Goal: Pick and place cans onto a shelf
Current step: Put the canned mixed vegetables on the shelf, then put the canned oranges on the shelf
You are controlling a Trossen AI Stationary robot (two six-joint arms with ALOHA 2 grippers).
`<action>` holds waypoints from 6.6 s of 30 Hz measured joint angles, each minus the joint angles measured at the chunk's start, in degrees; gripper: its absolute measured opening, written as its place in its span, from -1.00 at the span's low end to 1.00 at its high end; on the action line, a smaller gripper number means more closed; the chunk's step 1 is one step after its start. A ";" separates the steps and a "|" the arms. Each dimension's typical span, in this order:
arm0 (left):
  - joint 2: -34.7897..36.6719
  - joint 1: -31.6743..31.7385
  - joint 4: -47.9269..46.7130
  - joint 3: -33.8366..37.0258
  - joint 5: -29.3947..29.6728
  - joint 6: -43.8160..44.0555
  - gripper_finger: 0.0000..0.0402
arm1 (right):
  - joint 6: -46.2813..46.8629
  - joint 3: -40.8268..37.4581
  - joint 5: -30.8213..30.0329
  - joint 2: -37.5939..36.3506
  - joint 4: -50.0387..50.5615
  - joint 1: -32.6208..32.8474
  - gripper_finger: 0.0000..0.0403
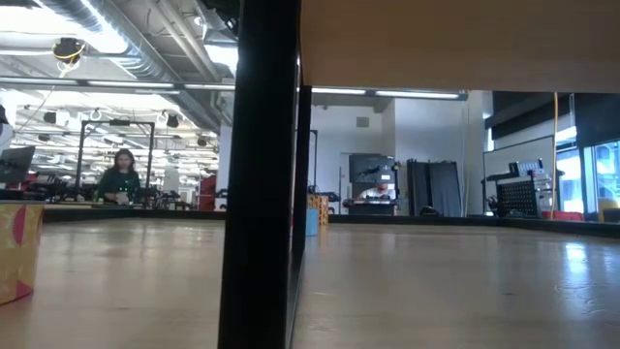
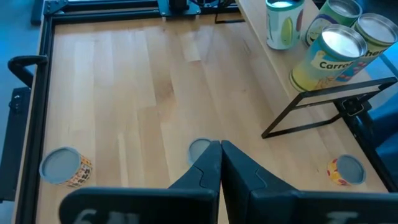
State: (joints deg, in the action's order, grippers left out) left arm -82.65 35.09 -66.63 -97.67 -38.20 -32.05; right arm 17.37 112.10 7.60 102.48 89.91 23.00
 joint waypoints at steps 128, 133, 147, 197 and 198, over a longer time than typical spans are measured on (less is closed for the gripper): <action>0.02 0.02 -4.72 0.00 0.17 -5.65 -1.00 | 25.76 -26.26 -5.89 -21.06 -21.92 -4.64 -1.00; 0.04 -0.51 -7.99 0.00 0.22 -3.23 -1.00 | 27.34 -21.25 -12.66 -21.13 -16.25 -3.20 -1.00; 9.04 -17.00 -18.38 0.00 12.05 16.83 -1.00 | 24.83 -19.43 -24.56 -21.14 -13.73 -2.54 -0.98; 15.30 -80.96 7.33 41.25 25.92 70.70 -0.73 | 19.68 -19.46 -22.89 -21.14 -13.81 -2.56 -0.97; 15.30 -82.06 7.94 41.89 26.70 71.91 -0.73 | 19.71 -19.46 -22.90 -21.14 -13.83 -2.56 -0.97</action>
State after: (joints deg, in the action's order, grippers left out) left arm -67.35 -46.97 -58.69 -55.78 -11.49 39.86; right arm 37.08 92.64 -15.30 81.34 76.08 20.45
